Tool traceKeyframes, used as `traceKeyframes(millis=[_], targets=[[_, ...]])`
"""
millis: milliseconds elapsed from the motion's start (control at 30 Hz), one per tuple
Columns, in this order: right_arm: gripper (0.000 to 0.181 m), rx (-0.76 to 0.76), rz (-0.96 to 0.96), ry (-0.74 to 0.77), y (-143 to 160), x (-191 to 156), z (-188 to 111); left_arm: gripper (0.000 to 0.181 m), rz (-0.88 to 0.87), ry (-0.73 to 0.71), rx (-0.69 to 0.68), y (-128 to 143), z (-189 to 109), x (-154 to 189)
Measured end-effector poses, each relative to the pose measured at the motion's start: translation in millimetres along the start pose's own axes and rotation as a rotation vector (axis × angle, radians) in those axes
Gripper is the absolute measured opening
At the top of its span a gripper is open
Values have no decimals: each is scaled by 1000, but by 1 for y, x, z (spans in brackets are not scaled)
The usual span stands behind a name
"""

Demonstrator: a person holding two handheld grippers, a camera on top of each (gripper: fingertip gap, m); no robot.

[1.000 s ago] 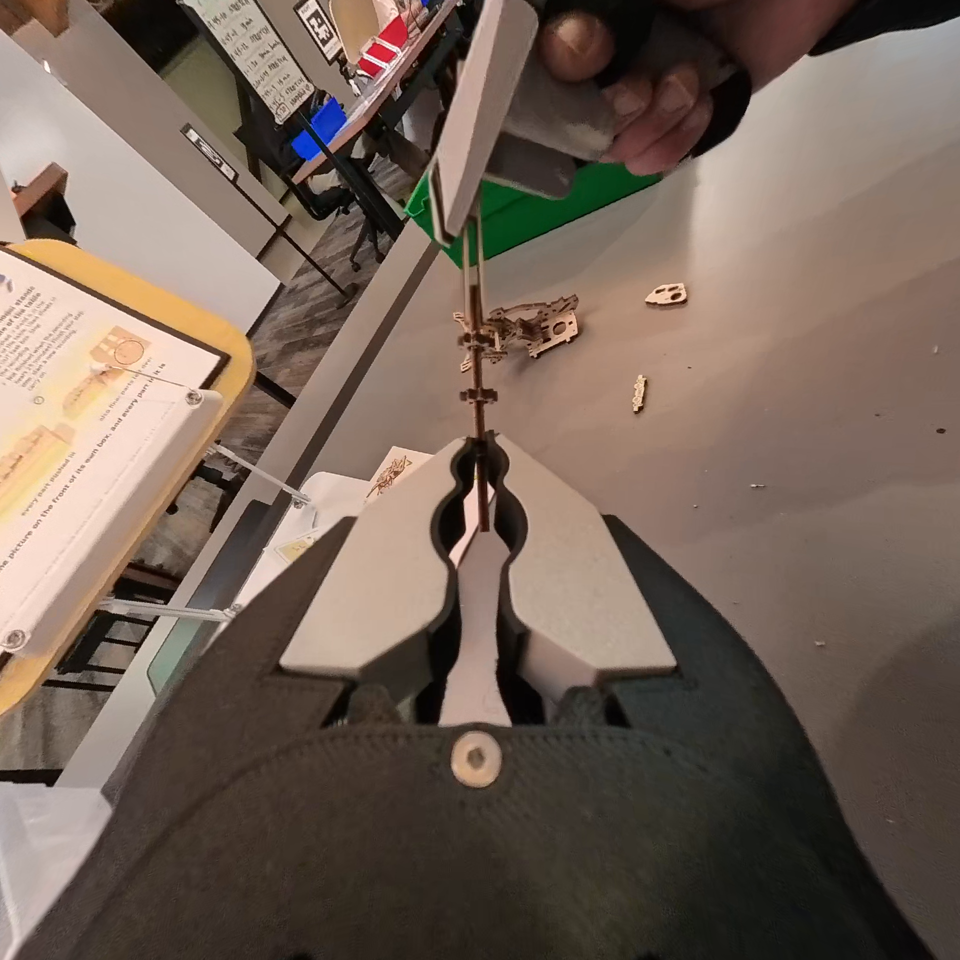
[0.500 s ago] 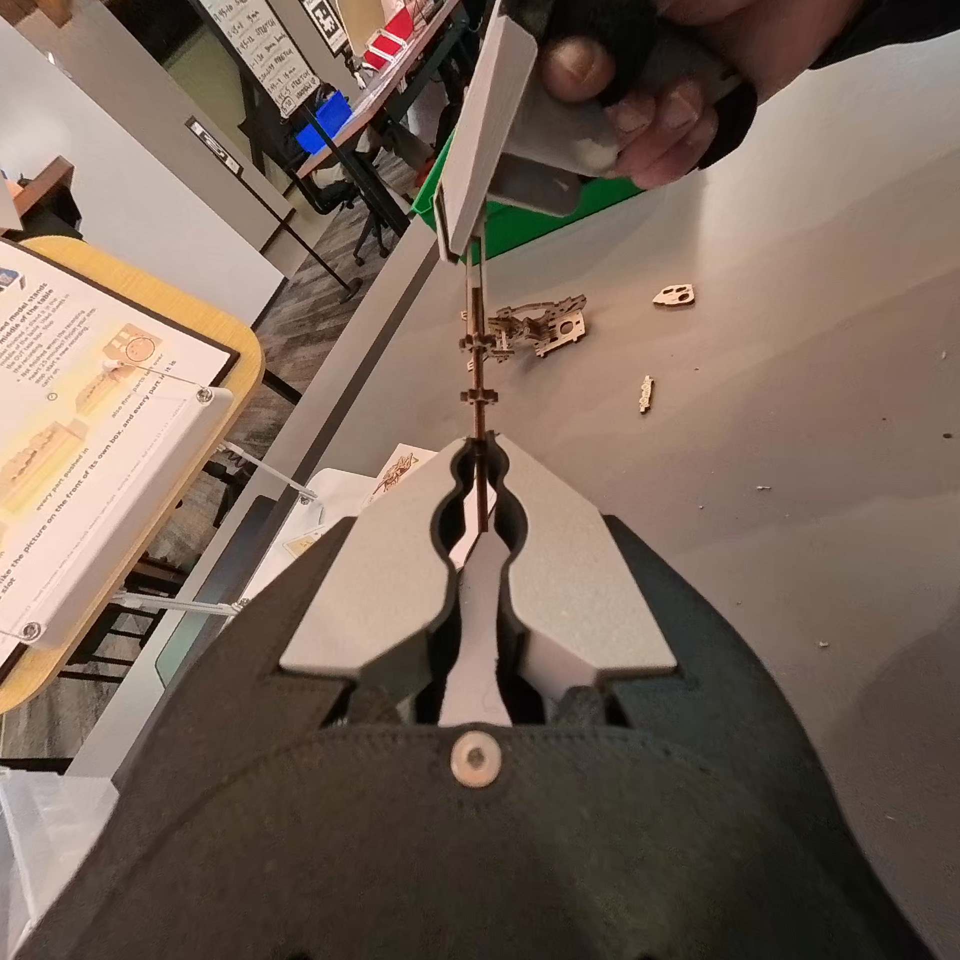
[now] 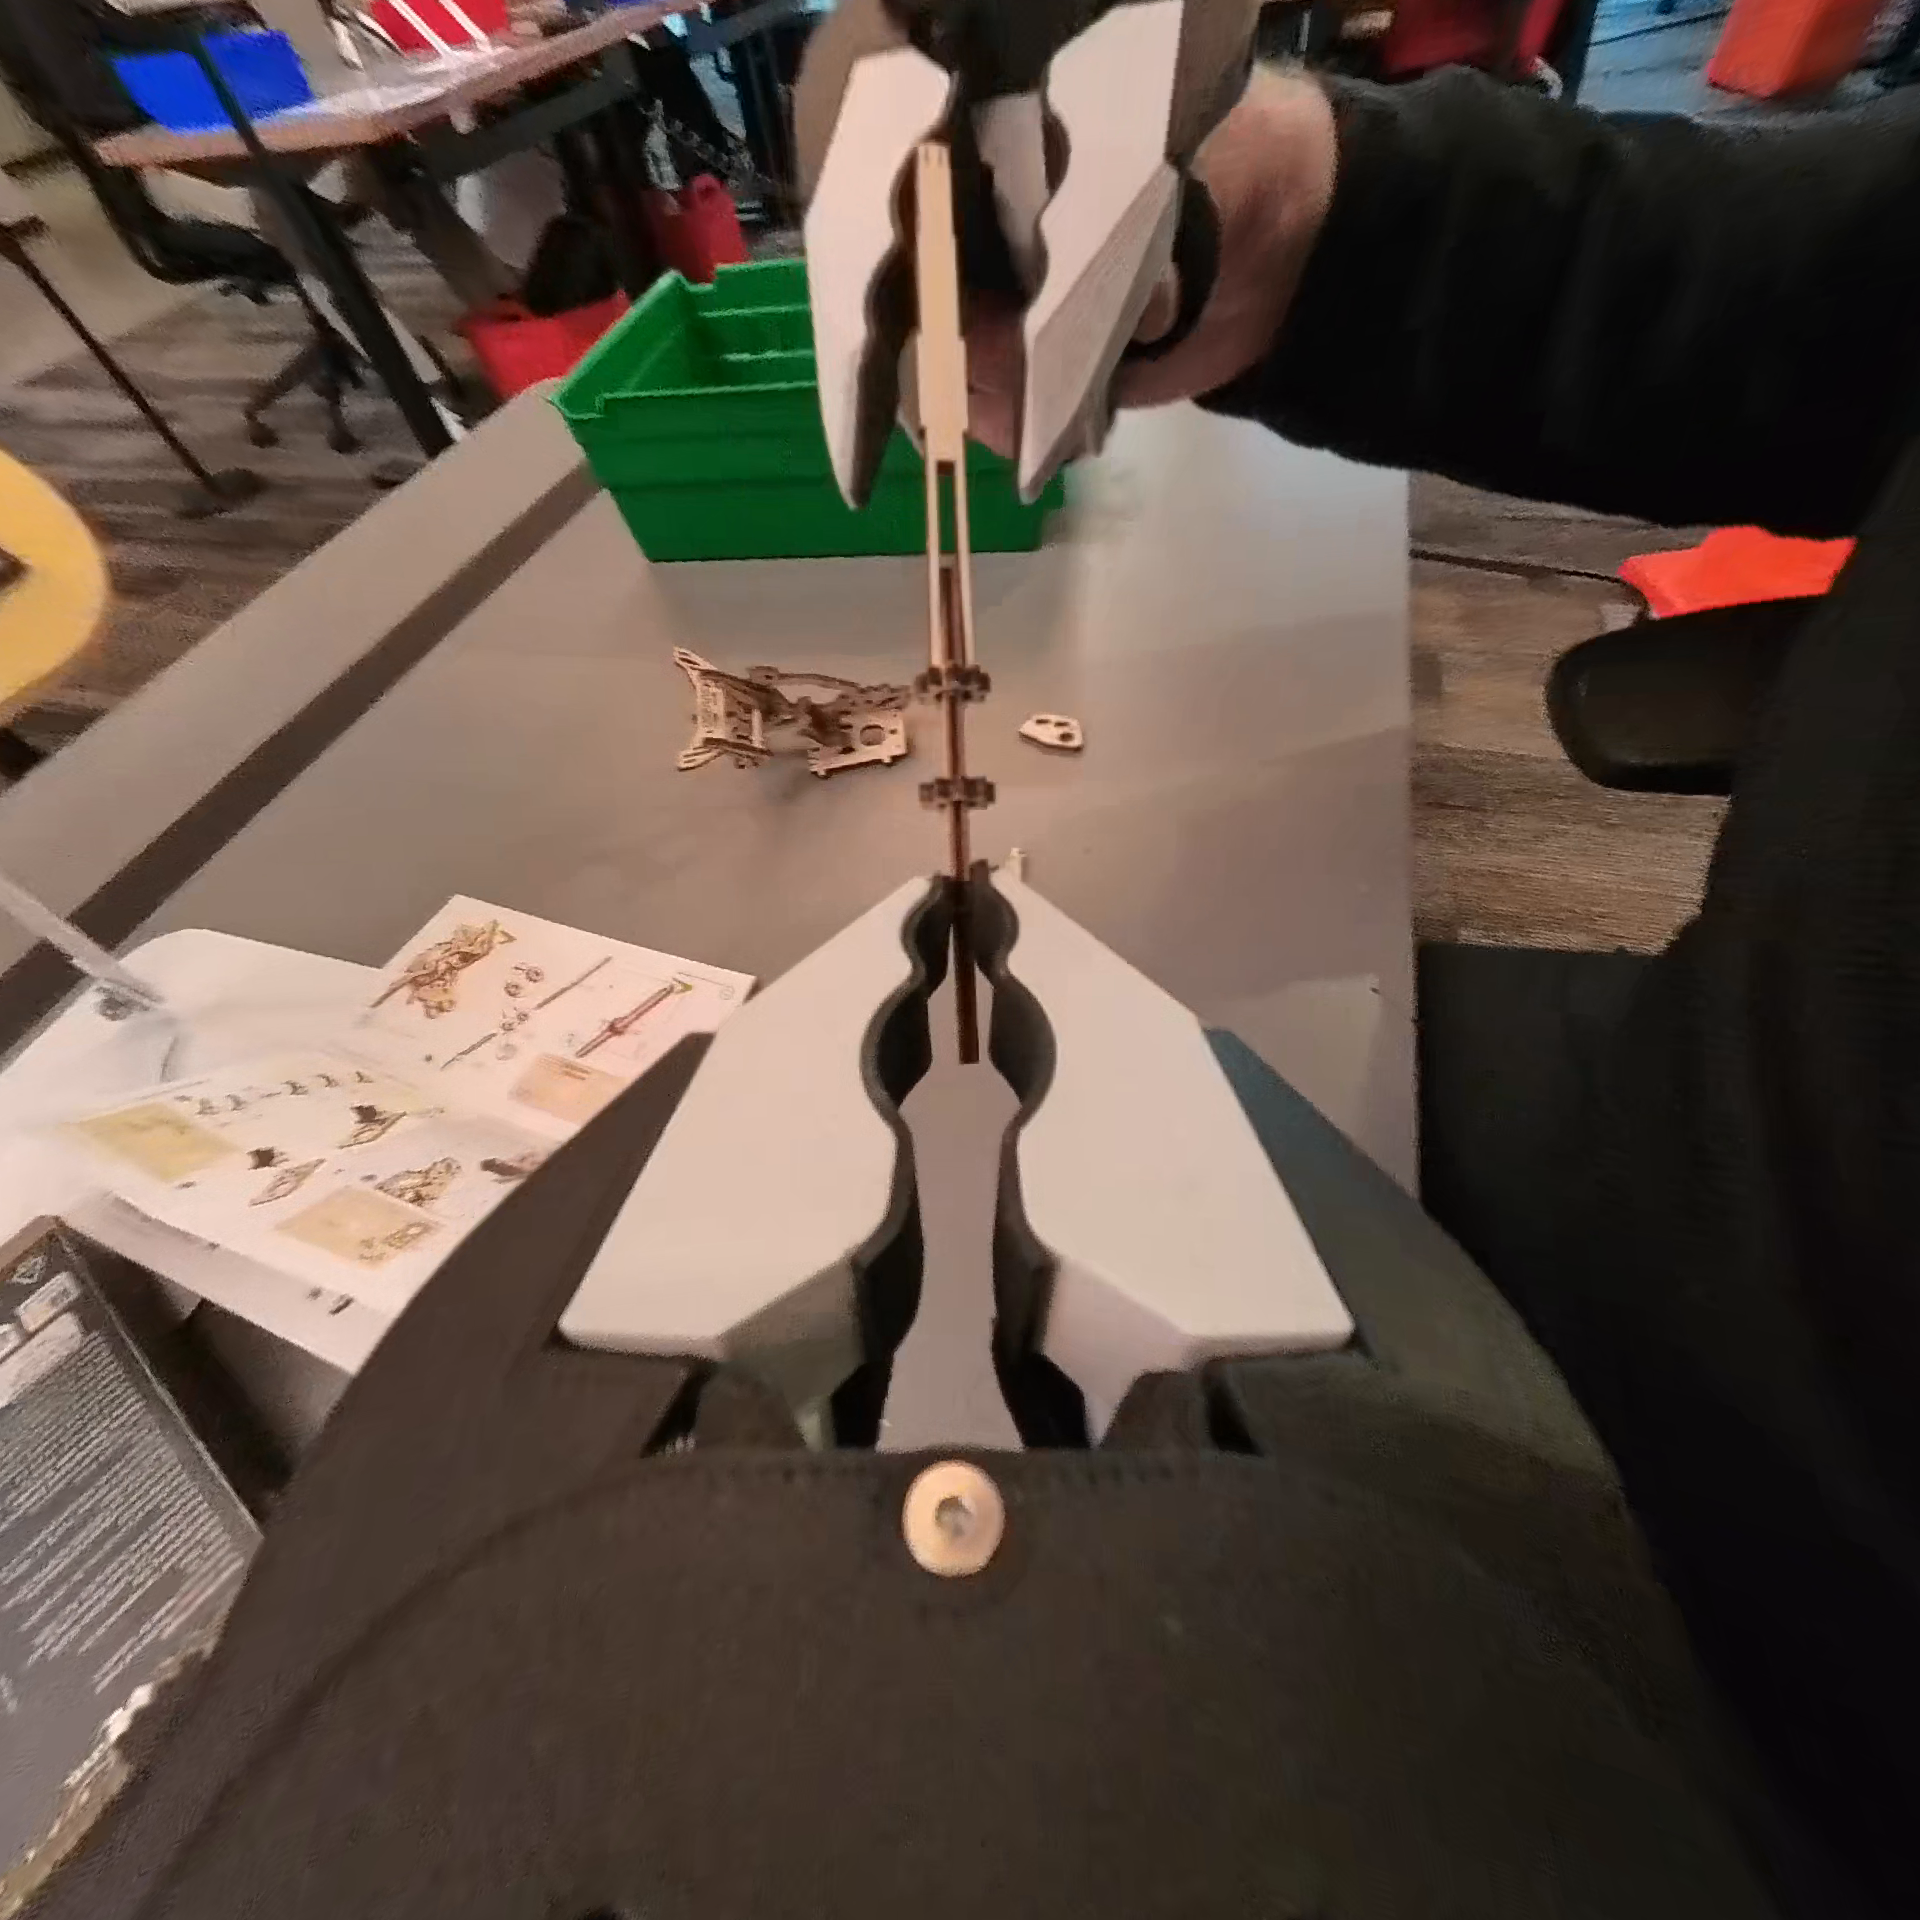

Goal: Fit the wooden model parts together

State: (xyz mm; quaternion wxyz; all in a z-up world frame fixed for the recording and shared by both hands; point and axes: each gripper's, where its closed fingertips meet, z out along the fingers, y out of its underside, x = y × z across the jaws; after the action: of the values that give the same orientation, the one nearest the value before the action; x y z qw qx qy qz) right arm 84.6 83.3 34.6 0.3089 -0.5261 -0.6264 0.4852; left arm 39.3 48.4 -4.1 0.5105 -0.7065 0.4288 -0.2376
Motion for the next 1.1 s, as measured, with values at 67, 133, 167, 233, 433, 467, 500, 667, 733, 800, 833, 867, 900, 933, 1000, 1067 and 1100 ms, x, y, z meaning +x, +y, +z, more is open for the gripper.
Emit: traceKeyframes(millis=[67, 133, 167, 233, 433, 467, 500, 667, 733, 800, 833, 867, 900, 933, 1000, 1067, 1100], targets=[[29, -39, -114, -6, -3, -5, 1, 2, -43, 80, -3, -4, -2, 8], [30, -79, -183, -22, -1, -9, 6, 1, -73, 133, 9, -9, -3, 13], [30, -74, -192, -47, 0, -11, 10, 1, -88, 159, 23, -12, -3, 16], [27, -6, -180, -130, -5, -21, 17, 1, -121, 183, 63, -18, -3, 18], [6, 138, -148, -227, -15, -36, 22, 1, -178, 222, 124, -23, -4, 21], [6, 151, -147, -229, -16, -36, 22, 1, -182, 232, 126, -24, -5, 22], [6, 162, -143, -234, -17, -37, 22, 2, -180, 233, 123, -24, -5, 22], [5, 161, -155, -236, -15, -39, 21, 1, -200, 241, 137, -24, -4, 22], [5, 162, -142, -231, -15, -38, 21, 1, -195, 228, 146, -24, -4, 20], [5, 172, -115, -225, -15, -36, 21, 1, -189, 206, 141, -23, -4, 17], [5, 172, -111, -214, -14, -34, 22, 1, -183, 204, 141, -23, -4, 17], [5, 175, -110, -206, -14, -34, 22, 1, -182, 206, 145, -24, -4, 18], [5, 180, -113, -202, -15, -34, 22, 1, -180, 201, 146, -24, -4, 17], [5, 183, -119, -197, -15, -35, 22, 1, -175, 202, 145, -24, -4, 18], [5, 175, -133, -196, -14, -36, 22, 1, -189, 209, 153, -24, -4, 18], [5, 168, -156, -186, -13, -37, 22, 1, -208, 227, 157, -22, -5, 19], [5, 159, -165, -183, -13, -37, 23, 1, -208, 222, 153, -20, -4, 18]])
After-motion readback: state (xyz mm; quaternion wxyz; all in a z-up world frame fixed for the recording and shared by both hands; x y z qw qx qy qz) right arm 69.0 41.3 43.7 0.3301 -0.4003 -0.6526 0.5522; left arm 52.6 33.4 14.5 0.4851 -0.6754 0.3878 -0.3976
